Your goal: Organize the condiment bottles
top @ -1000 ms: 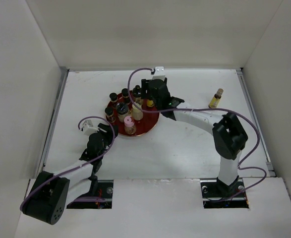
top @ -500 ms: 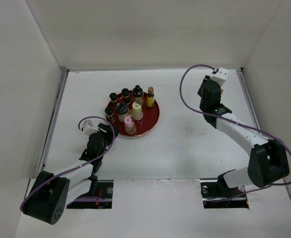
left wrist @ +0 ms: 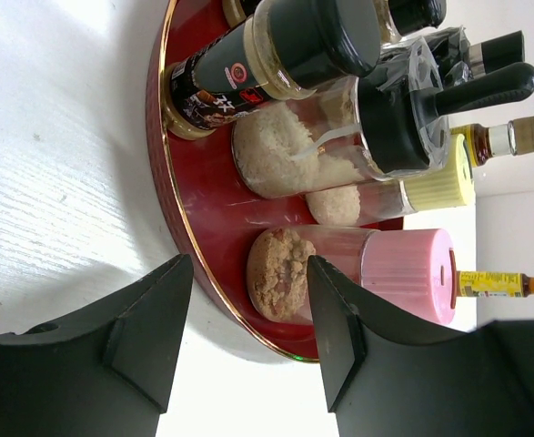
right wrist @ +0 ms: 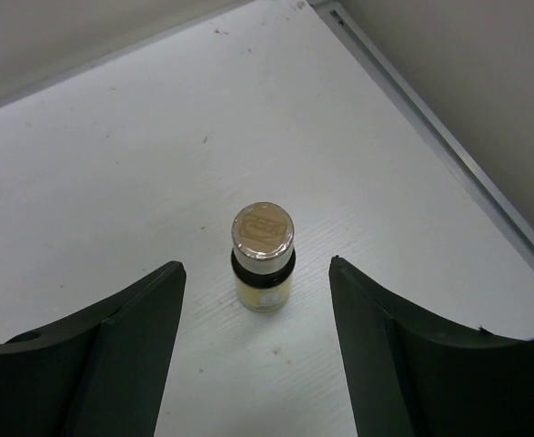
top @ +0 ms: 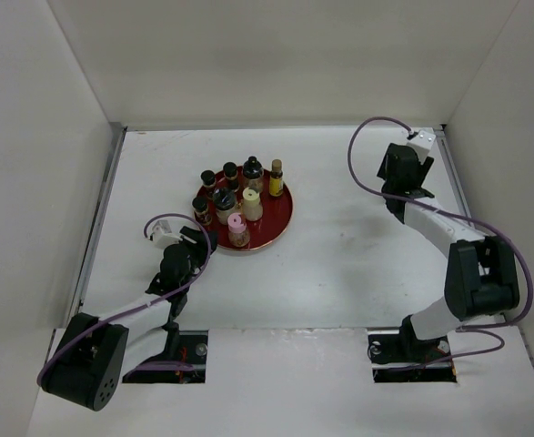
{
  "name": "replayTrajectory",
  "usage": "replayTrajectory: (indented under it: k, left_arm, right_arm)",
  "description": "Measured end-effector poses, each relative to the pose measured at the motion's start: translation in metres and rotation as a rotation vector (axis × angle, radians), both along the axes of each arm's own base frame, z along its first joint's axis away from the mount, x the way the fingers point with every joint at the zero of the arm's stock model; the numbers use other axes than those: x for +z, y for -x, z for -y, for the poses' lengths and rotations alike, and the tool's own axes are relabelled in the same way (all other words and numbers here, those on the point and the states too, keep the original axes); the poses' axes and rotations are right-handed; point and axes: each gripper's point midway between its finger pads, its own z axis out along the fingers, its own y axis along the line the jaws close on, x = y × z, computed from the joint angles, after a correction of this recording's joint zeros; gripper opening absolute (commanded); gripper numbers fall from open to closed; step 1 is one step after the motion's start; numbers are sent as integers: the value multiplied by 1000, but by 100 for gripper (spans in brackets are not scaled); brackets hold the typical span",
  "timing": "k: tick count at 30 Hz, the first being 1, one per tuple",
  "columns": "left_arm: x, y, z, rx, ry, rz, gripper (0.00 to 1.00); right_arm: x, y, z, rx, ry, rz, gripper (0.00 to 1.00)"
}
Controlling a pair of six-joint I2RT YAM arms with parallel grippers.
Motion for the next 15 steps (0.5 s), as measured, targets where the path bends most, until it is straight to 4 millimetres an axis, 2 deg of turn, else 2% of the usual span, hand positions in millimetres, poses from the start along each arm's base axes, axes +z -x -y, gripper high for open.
replayTrajectory:
  k: [3,7,11,15]
  left_arm:
    - [0,0,0,0,0,-1,51]
    - [0,0,0,0,-1,-1,51]
    - [0,0,0,0,-1,-1,51]
    - [-2,0,0,-2,-4,-7,51]
  right_arm:
    - [-13,-4,7,-4,-15,-26,70]
    - [-15,-13,12,-3,-35,-25,67]
    - [-13,-21,10,11,-50,-16,62]
    - [-22,-24,7,21,-60,-34,59]
